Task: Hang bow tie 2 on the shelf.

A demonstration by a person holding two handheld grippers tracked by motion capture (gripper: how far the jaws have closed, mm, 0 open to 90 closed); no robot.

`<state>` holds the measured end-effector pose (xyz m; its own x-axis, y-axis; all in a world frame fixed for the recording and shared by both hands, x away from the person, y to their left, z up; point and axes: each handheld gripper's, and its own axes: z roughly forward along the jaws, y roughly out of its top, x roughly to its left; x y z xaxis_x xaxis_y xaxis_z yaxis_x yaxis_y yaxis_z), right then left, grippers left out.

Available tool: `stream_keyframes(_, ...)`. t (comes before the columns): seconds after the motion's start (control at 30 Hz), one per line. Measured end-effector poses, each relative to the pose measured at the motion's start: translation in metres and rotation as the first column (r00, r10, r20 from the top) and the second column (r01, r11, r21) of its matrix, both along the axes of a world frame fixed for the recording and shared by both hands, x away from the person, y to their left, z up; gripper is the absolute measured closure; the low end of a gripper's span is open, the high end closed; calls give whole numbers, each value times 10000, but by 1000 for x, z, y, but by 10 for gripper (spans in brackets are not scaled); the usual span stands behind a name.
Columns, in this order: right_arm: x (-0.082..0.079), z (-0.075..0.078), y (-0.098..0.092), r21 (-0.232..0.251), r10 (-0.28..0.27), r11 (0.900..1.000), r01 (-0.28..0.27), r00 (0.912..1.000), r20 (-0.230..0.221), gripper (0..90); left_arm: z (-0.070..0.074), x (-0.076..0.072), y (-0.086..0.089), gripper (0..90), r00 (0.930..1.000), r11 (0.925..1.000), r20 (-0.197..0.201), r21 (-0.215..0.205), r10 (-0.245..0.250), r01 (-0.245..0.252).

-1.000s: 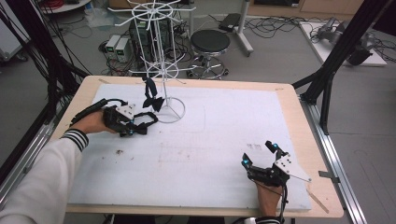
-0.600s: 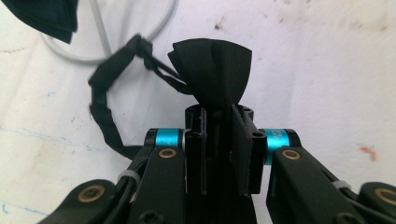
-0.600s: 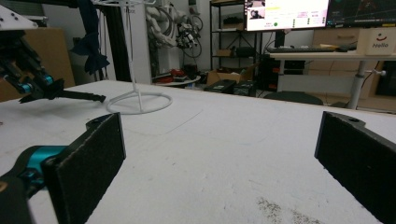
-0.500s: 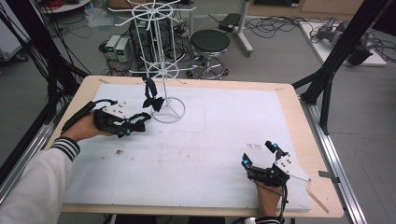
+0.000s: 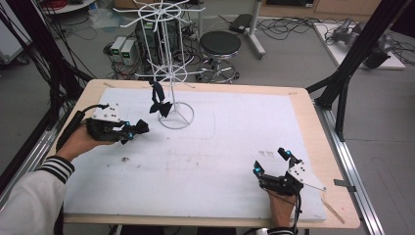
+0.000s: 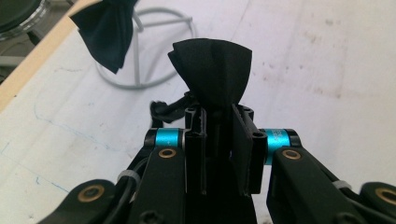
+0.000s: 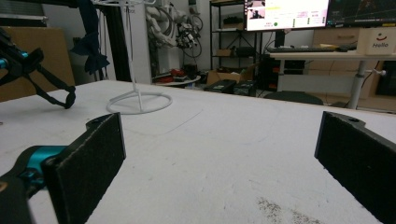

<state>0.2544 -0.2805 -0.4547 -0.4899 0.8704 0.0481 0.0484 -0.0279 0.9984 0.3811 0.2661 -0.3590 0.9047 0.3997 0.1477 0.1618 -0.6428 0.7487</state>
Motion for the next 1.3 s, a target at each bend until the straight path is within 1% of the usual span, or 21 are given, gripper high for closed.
stream_keyframes(0.03,0,0,0,0,9,10000,-9,10000,2,10,0,-1,0,759,10000,9997,-25,-236,92,-93)
stream_keyframes(0.07,0,0,0,15,-3,10000,3,10000,-13,10,1,-2,0,759,9998,9993,-29,-330,180,-181)
stream_keyframes(0.13,0,0,0,4,-2,10000,2,10000,-1,10,3,-5,-1,759,9995,9974,-89,-644,309,-314)
stream_keyframes(0.2,0,0,0,-4,2,10000,-2,10000,-5,10,5,-7,-1,759,9993,9957,-37,-847,380,-382)
stream_keyframes(0.27,0,0,0,10,-3,10000,3,10000,-11,10,7,-10,-2,759,9987,9910,-75,-1235,510,-516)
stream_keyframes(0.3,0,0,0,-10,6,10000,-6,10000,-2,10,8,-11,-1,759,9985,9903,-68,-1277,537,-541)
stream_keyframes(0.33,0,0,0,5,-3,10000,3,10000,-9,10,9,-13,-2,759,9982,9873,-67,-1469,597,-601)
stream_keyframes(0.37,0,0,0,9,-2,10000,2,10000,-10,10,10,-14,-2,759,9984,9870,-7,-1506,571,-565)
stream_keyframes(0.43,0,0,0,15,-3,10000,3,10000,-20,10,13,-17,-2,760,9974,9845,-31,-1599,719,-715)
stream_keyframes(0.5,0,0,0,2,8,10000,-8,10000,-12,10,15,-19,-3,760,9971,9811,56,-1788,764,-742)
stream_keyframes(0.53,0,0,0,-12,15,10000,-15,10000,-1,10,16,-20,-3,760,9964,9804,72,-1794,840,-813)
stream_keyframes(0.67,0,0,0,-15,14,10000,-14,10000,-8,10,23,-24,-1,760,9951,9732,220,-2117,968,-900)
stream_keyframes(0.77,0,0,0,20,26,10000,-26,10000,-60,10,28,-25,1,760,9934,9623,238,-2519,1118,-1023)
stream_keyframes(0.83,0,0,0,9,-1,10000,1,10000,-20,10,32,-25,4,760,9923,9587,377,-2649,1179,-1039)
stream_keyframes(0.9,0,0,0,-13,11,10000,-11,10000,4,10,36,-25,6,760,9918,9554,421,-2763,1206,-1045)
stream_keyframes(0.93,0,0,0,-7,9,10000,-9,10000,-1,10,38,-24,7,760,9910,9552,489,-2761,1249,-1067)
stream_keyframes(1.0,0,0,0,6,17,10000,-17,10000,-55,10,41,-23,9,760,9902,9489,524,-2962,1294,-1083)
stream_keyframes(1.2,0,0,1,-6,14,10000,-14,10000,-54,10,51,-18,15,760,9853,9381,701,-3228,1556,-1252)
stream_keyframes(1.3,0,0,1,-7,12,10000,-12,10000,-51,10,55,-16,18,761,9822,9294,759,-3430,1717,-1359)
